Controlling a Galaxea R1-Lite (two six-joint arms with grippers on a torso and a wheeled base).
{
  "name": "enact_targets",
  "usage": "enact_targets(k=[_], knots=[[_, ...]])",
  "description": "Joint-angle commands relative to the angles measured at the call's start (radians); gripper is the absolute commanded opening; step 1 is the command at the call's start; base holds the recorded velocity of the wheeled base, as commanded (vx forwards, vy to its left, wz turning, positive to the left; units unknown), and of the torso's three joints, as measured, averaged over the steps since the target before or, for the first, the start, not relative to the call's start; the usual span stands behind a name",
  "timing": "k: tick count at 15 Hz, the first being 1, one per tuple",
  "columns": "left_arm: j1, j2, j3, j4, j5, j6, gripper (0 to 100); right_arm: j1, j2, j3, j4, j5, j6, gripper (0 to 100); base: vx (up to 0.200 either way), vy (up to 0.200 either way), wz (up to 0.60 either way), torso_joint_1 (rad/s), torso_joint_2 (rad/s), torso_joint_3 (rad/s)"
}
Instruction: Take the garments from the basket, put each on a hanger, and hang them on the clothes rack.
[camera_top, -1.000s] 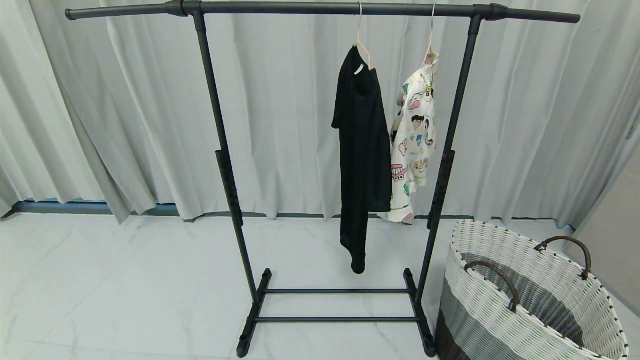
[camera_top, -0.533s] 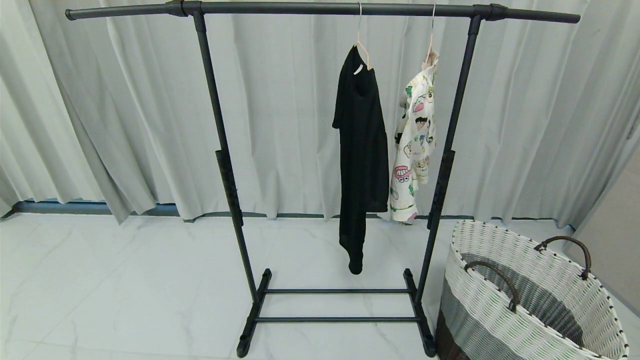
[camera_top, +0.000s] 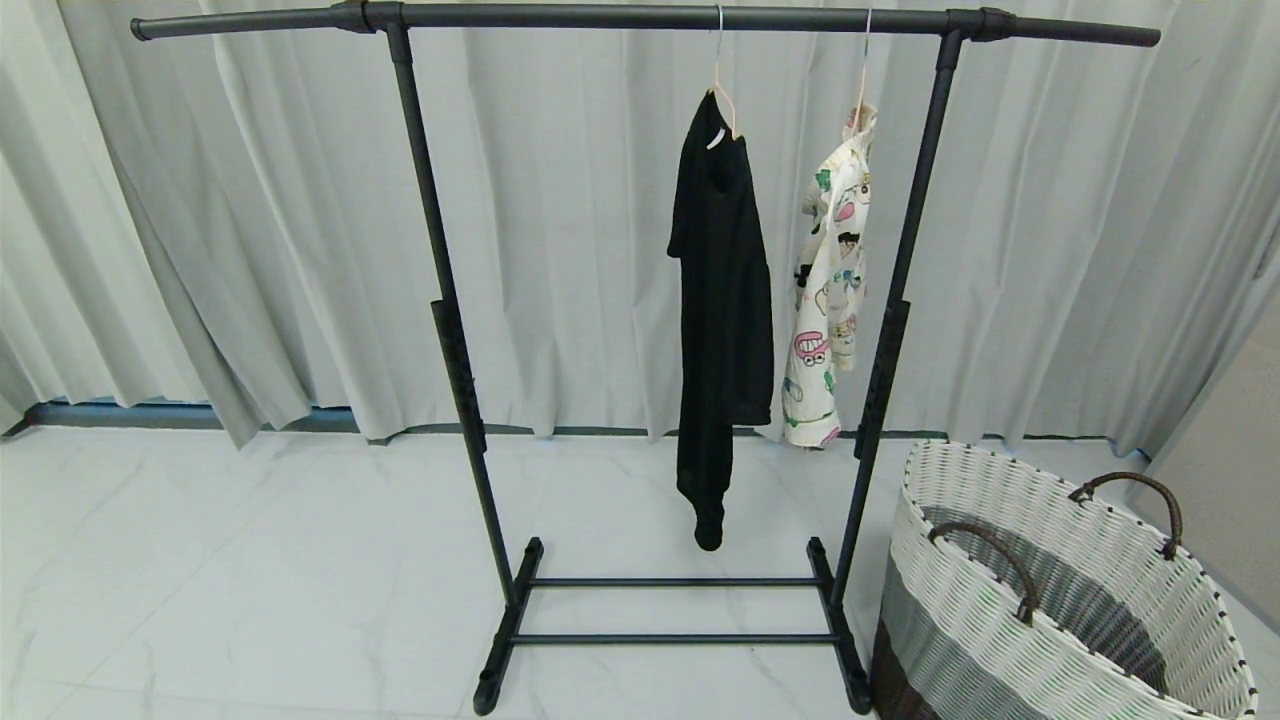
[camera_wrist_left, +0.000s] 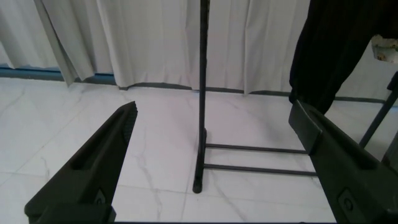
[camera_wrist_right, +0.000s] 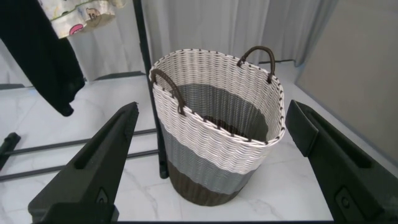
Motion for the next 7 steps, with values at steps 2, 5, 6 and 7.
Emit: enact_targets(k=[2, 5, 6, 7], knots=[[0.002, -0.002, 0.0, 0.0, 0.001, 0.0, 100, -0.001, 0.0, 0.0, 0.0, 0.002, -0.002, 100, 0.0, 0.0, 0.0, 0.0, 0.0, 0.0], [0.002, -0.002, 0.0, 0.0, 0.001, 0.0, 100, -0.001, 0.0, 0.0, 0.002, 0.0, -0.006, 100, 0.0, 0.0, 0.0, 0.0, 0.0, 0.0], [0.002, -0.002, 0.0, 0.0, 0.001, 0.0, 100, -0.001, 0.0, 0.0, 0.002, 0.002, -0.006, 100, 0.0, 0.0, 0.0, 0.0, 0.0, 0.0], [0.002, -0.002, 0.0, 0.0, 0.001, 0.0, 100, 0.001, 0.0, 0.0, 0.003, 0.0, -0.006, 100, 0.0, 0.0, 0.0, 0.0, 0.0, 0.0]])
